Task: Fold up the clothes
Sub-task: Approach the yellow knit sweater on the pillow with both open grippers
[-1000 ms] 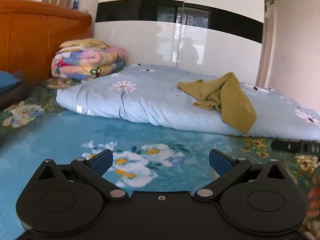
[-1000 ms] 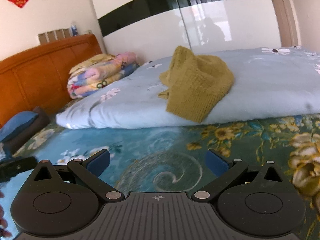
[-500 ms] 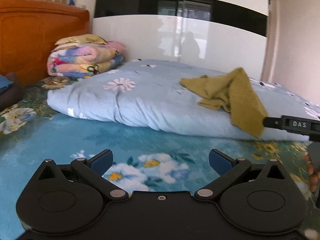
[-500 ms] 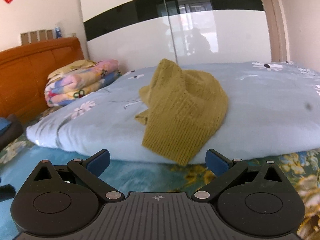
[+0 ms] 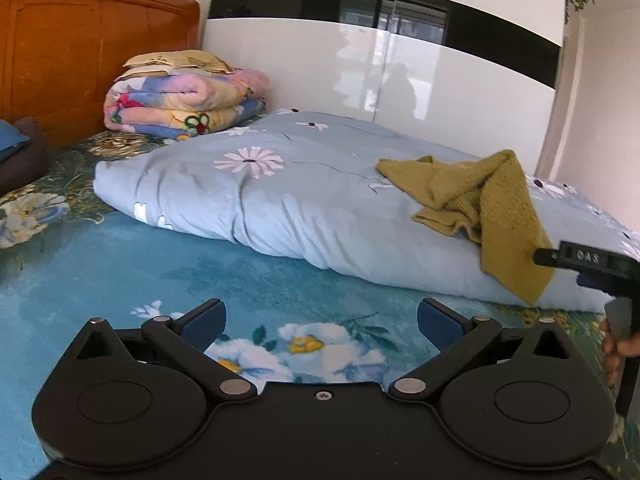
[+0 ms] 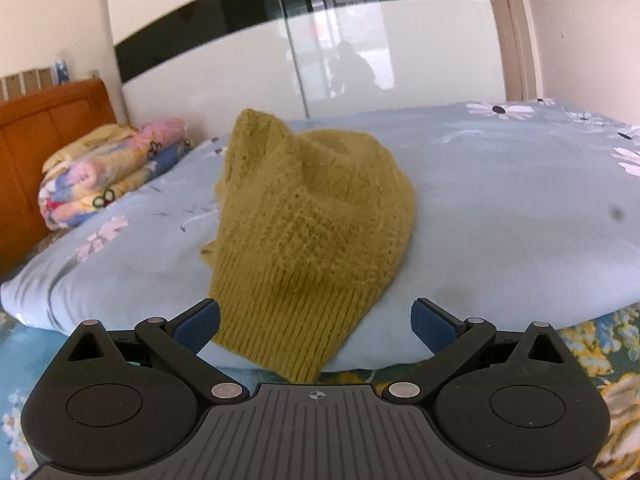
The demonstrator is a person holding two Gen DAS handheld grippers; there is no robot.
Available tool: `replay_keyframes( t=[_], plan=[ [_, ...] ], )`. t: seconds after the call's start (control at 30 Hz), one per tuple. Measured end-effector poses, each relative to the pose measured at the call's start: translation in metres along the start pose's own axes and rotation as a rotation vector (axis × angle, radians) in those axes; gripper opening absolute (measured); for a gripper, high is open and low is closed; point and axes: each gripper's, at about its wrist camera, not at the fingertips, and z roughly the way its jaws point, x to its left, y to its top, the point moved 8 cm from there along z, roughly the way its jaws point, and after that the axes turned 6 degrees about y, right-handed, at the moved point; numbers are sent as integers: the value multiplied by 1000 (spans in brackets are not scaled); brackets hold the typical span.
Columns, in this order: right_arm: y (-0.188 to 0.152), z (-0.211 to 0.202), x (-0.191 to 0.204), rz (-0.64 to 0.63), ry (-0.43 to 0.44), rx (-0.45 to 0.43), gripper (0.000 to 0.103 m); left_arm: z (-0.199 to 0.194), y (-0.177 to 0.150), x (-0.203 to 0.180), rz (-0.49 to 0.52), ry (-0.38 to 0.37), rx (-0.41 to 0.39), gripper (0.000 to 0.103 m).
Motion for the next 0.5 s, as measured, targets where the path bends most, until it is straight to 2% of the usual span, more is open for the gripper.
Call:
replay_keyframes(
  t=[0.1, 0.17, 0.3, 0.5],
  plan=[
    [-3, -13, 0, -29, -9, -34, 103, 2, -2, -6, 19, -6, 11, 101],
    [-9, -18, -4, -32, -52, -23, 103, 7, -5, -10, 9, -12, 30, 101],
    [-21, -35, -13, 24, -61, -56, 103, 17, -8, -24, 12, -26, 51, 101],
    [-36, -53, -22, -11, -201, -54, 103, 35, -7, -63, 84, -89, 63, 101]
  ],
)
